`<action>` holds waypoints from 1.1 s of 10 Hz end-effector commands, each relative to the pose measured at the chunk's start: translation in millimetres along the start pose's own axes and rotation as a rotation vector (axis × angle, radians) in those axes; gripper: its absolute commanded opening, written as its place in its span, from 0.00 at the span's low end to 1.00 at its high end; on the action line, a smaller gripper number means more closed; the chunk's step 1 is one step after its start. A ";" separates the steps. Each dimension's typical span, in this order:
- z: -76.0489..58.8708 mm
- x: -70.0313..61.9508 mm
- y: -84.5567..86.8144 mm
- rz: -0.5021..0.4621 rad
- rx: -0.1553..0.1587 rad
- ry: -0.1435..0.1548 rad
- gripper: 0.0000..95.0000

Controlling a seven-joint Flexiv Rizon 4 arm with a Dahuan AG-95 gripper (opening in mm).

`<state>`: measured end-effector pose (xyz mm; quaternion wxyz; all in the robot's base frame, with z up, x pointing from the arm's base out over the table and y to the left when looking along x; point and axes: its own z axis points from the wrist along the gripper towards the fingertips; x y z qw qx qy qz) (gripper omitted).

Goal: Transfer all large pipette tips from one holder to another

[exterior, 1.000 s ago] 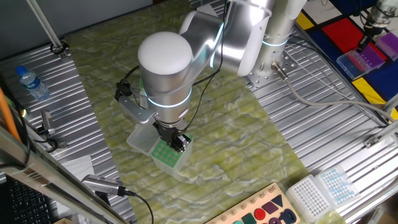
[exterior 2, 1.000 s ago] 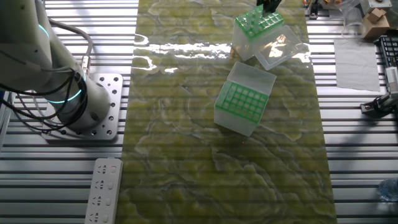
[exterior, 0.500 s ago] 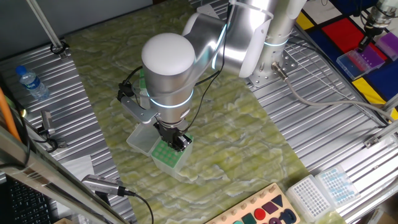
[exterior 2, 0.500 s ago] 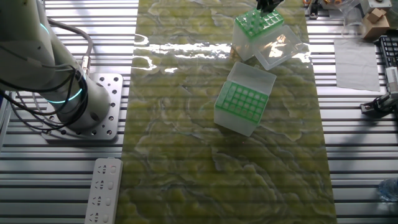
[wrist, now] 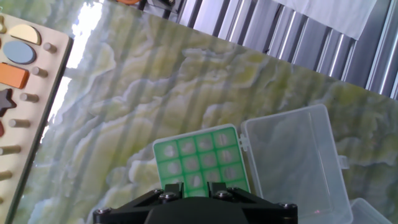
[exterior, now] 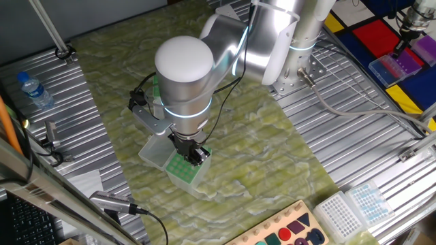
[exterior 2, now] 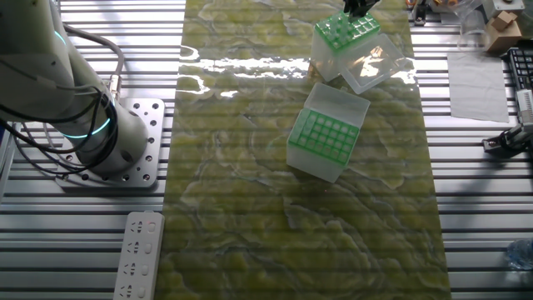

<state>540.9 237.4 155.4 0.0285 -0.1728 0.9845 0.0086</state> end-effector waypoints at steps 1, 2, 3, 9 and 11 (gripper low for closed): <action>-0.1 0.2 0.0 0.001 0.000 0.001 0.20; -0.1 0.2 0.0 0.001 0.000 0.001 0.20; -0.1 0.2 0.0 0.001 0.000 0.001 0.20; -0.1 0.2 0.0 0.001 0.000 0.001 0.20; 7.9 9.8 -2.0 -0.062 0.018 0.012 0.20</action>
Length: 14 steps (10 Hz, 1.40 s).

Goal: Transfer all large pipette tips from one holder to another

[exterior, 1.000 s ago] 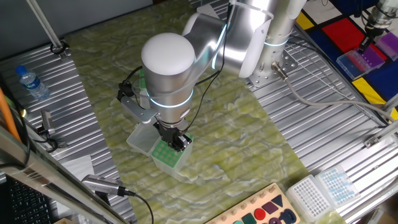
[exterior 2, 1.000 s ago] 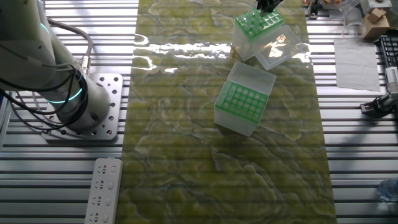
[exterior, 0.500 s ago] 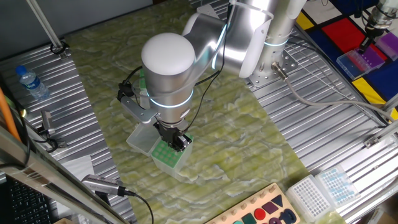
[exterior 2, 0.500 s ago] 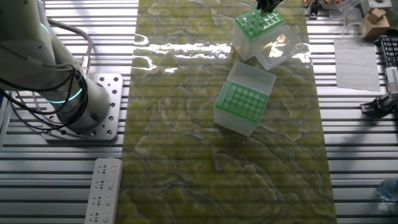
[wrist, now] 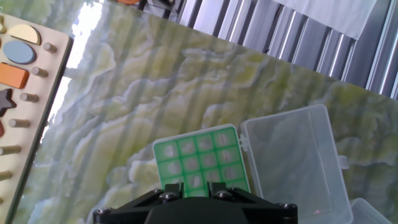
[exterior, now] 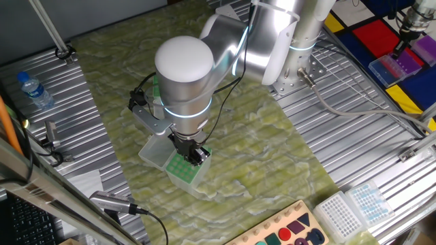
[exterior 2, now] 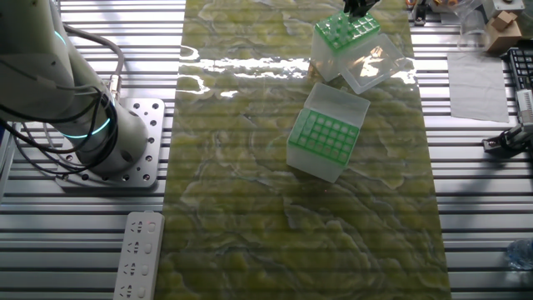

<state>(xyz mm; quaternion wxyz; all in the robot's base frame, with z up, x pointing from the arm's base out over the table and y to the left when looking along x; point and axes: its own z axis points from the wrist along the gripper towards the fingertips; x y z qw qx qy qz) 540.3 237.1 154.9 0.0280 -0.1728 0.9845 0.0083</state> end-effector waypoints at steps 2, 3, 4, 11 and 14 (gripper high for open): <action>7.4 13.4 -2.7 -0.063 0.017 0.015 0.20; 7.3 13.6 -2.7 -0.061 0.016 0.012 0.20; 7.0 13.6 -2.7 -0.060 0.016 0.013 0.20; -15.7 6.4 -1.1 -0.032 0.008 0.042 0.00; -43.0 -4.0 4.3 -0.005 0.002 0.065 0.00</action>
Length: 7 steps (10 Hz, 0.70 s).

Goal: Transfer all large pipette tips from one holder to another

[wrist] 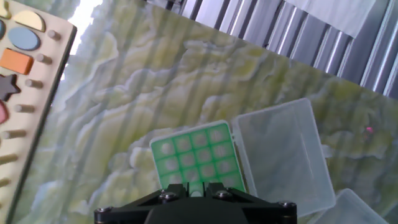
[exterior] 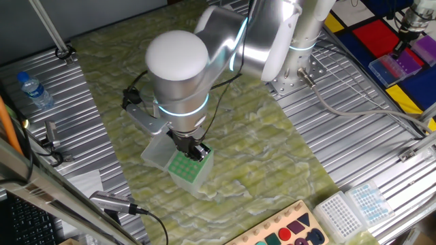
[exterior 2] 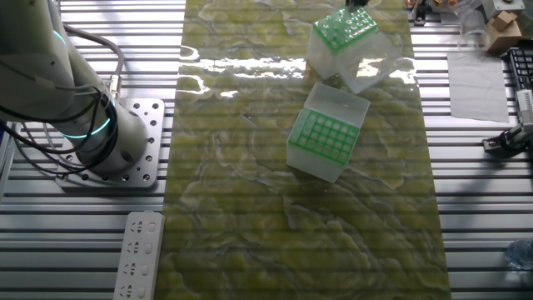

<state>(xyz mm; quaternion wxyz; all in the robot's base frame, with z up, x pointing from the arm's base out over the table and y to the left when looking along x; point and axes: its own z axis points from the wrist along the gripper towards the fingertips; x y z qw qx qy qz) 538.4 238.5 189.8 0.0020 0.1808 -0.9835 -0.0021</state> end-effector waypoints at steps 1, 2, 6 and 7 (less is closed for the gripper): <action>-19.3 -5.0 4.8 0.019 -0.001 0.011 0.00; -23.7 -5.5 5.9 0.020 -0.001 0.014 0.00; -67.8 -9.0 17.9 0.015 0.021 0.050 0.00; -77.9 -11.9 17.9 0.006 0.032 0.062 0.00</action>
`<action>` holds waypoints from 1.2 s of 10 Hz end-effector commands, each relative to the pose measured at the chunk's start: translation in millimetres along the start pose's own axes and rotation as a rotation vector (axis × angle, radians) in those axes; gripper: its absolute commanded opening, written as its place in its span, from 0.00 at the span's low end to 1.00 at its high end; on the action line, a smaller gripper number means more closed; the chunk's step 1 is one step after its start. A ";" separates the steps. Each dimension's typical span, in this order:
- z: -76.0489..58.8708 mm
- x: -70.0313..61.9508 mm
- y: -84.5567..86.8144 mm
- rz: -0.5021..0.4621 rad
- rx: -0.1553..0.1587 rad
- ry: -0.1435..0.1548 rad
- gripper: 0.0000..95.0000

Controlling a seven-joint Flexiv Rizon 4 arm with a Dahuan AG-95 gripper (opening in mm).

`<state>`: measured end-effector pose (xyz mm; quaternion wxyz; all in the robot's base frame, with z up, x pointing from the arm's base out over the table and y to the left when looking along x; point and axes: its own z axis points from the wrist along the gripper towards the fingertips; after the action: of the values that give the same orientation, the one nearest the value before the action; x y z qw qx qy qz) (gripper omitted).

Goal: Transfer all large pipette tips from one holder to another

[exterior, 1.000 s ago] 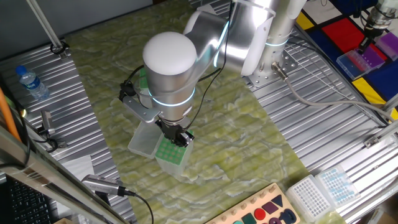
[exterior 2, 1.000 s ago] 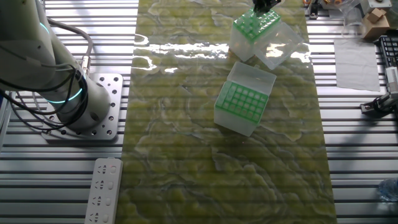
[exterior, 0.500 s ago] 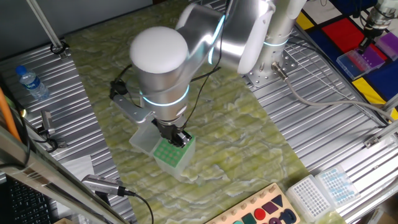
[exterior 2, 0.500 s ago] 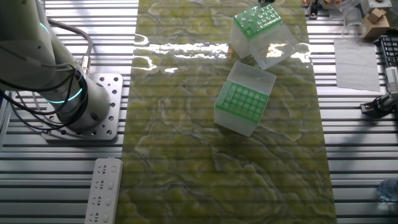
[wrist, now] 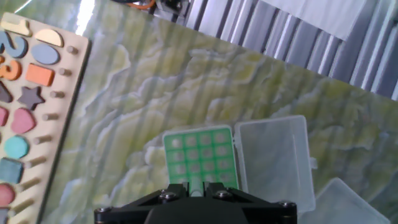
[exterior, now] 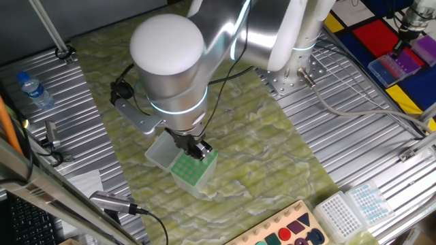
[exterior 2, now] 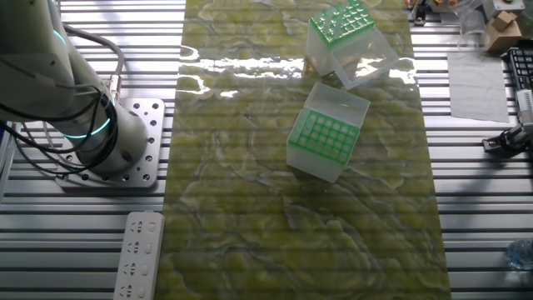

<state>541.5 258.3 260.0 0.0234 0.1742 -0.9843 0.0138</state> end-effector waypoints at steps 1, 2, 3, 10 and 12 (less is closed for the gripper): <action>-16.2 -4.6 -1.7 -0.019 0.024 0.027 0.00; -25.3 -7.5 -7.7 -0.038 0.033 0.036 0.00; -30.8 -8.6 -12.5 -0.047 0.035 0.043 0.00; -64.1 13.6 -109.3 -0.318 0.128 0.173 0.00; -58.1 26.8 -132.6 -0.340 0.134 0.177 0.00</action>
<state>567.4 141.4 325.0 0.1028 0.3249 -0.9363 0.0843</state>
